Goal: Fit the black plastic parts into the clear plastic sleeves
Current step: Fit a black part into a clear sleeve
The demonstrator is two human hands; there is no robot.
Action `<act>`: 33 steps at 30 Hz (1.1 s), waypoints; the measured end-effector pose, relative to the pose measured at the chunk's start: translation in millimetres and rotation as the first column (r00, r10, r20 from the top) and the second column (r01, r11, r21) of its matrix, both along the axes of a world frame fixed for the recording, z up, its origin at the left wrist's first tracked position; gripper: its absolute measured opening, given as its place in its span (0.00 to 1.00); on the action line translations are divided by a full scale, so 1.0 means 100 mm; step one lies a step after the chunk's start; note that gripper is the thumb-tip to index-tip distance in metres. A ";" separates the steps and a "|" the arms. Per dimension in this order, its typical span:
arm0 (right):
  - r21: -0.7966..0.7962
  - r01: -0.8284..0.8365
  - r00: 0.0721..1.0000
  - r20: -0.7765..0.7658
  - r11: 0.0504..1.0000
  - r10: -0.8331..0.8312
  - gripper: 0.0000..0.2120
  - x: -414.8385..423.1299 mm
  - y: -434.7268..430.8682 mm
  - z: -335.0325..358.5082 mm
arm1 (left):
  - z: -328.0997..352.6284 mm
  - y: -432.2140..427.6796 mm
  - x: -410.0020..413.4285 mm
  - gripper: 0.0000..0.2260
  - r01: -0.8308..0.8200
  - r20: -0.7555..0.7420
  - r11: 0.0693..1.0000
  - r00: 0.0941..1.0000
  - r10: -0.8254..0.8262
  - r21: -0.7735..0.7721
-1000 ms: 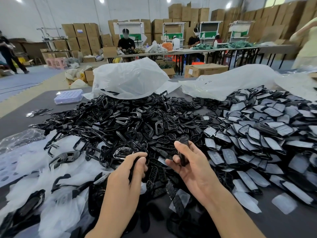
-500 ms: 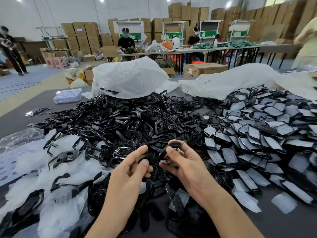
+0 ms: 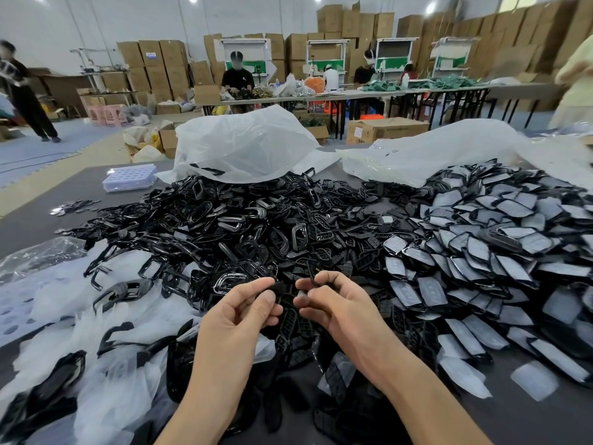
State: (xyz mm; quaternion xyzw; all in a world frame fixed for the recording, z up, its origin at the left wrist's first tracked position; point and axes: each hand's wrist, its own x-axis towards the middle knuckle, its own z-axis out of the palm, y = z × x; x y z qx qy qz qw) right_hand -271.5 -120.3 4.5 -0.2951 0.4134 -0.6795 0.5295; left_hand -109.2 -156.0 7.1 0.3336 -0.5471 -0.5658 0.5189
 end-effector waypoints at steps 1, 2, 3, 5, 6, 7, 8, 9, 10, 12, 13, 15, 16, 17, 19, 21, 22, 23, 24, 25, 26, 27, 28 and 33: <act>0.000 0.002 1.000 -0.007 1.000 -0.002 0.06 0.00 -0.01 0.00 | 0.00 0.00 0.00 0.10 -0.004 0.018 1.000 1.000 0.004 -0.005; 0.000 0.002 1.000 -0.032 1.000 -0.002 0.05 0.00 -0.01 -0.01 | 0.00 0.00 0.01 0.10 -0.007 0.032 1.000 0.999 0.007 -0.009; 0.002 0.003 0.996 -0.085 1.000 -0.003 0.05 -0.01 0.00 -0.03 | 0.01 0.01 0.01 0.10 -0.009 0.037 1.000 0.999 0.009 -0.010; 0.015 -0.008 0.962 -0.272 1.000 0.012 0.06 -0.03 0.01 -0.08 | 0.04 0.02 0.03 0.10 -0.017 0.058 0.999 0.998 0.019 -0.038; 0.024 -0.018 0.926 -0.376 1.000 0.026 0.08 -0.03 0.03 -0.10 | 0.05 0.02 0.03 0.10 -0.020 0.089 0.997 0.996 0.026 -0.068; 0.032 -0.028 0.883 -0.468 0.999 0.040 0.10 -0.02 0.04 -0.11 | 0.05 0.03 0.04 0.09 -0.024 0.126 0.995 0.991 0.036 -0.101; 0.039 -0.035 0.837 -0.545 0.999 0.051 0.12 -0.01 0.05 -0.12 | 0.06 0.03 0.04 0.08 -0.027 0.165 0.990 0.985 0.050 -0.140; 0.046 -0.034 0.785 -0.617 0.998 0.056 0.13 0.00 0.06 -0.13 | 0.06 0.02 0.05 0.07 -0.026 0.212 0.981 0.975 0.068 -0.192; 0.053 -0.028 0.725 -0.687 0.998 0.056 0.13 0.01 0.07 -0.13 | 0.05 0.01 0.06 0.08 -0.019 0.277 0.964 0.956 0.096 -0.267; 0.068 -0.022 0.593 -0.802 0.997 0.067 0.12 0.02 0.10 -0.12 | 0.02 0.00 0.07 0.11 0.033 0.411 0.920 0.900 0.142 -0.391; 0.074 -0.033 0.540 -0.838 0.997 0.080 0.12 0.02 0.11 -0.11 | 0.02 0.01 0.07 0.12 0.071 0.457 0.906 0.878 0.142 -0.417; 0.079 -0.074 0.467 -0.878 0.994 0.105 0.14 0.01 0.14 -0.08 | -0.01 0.01 0.07 0.14 0.138 0.512 0.890 0.851 0.118 -0.434; 0.080 -0.093 0.445 -0.888 0.992 0.114 0.14 0.00 0.16 -0.06 | -0.02 0.02 0.07 0.14 0.160 0.531 0.882 0.840 0.114 -0.443; 0.082 -0.106 0.434 -0.893 0.991 0.121 0.14 -0.01 0.17 -0.05 | -0.03 0.02 0.06 0.15 0.175 0.549 0.874 0.827 0.119 -0.454; 0.087 -0.109 0.438 -0.890 0.990 0.127 0.13 -0.01 0.17 -0.05 | -0.03 0.01 0.05 0.14 0.166 0.554 0.867 0.820 0.143 -0.470; 0.085 -0.090 0.487 -0.866 0.992 0.118 0.12 0.00 0.16 -0.04 | -0.02 -0.01 0.07 0.13 0.106 0.515 0.865 0.836 0.189 -0.490; 0.079 -0.077 0.532 -0.840 0.994 0.107 0.12 0.00 0.15 -0.04 | -0.01 -0.03 0.08 0.13 0.080 0.501 0.869 0.841 0.203 -0.488; 0.063 -0.063 0.586 -0.806 0.996 0.088 0.13 0.01 0.14 -0.03 | 0.00 -0.04 0.09 0.12 0.066 0.494 0.874 0.845 0.207 -0.481; 0.039 -0.042 0.637 -0.769 0.998 0.057 0.15 0.01 0.13 -0.02 | 0.00 -0.05 0.10 0.12 0.063 0.489 0.878 0.848 0.203 -0.474; 0.015 -0.014 0.676 -0.737 1.000 0.021 0.16 0.00 0.13 -0.01 | 0.00 -0.05 0.10 0.12 0.064 0.484 0.881 0.853 0.195 -0.468; -0.002 0.012 0.699 -0.715 1.000 -0.010 0.16 0.01 0.13 0.00 | 0.01 -0.04 0.10 0.11 0.065 0.477 0.884 0.859 0.187 -0.462; -0.012 0.028 0.711 -0.703 1.000 -0.029 0.15 0.01 0.13 0.01 | 0.02 -0.03 0.09 0.11 0.066 0.469 0.888 0.865 0.176 -0.455; -0.015 0.032 0.717 -0.696 0.999 -0.033 0.15 0.02 0.13 0.01 | 0.02 -0.02 0.08 0.11 0.069 0.463 0.893 0.872 0.163 -0.445; -0.012 0.002 0.724 -0.689 1.000 -0.009 0.13 0.05 0.15 0.05 | 0.01 0.01 0.07 0.12 0.088 0.454 0.940 0.888 0.077 -0.331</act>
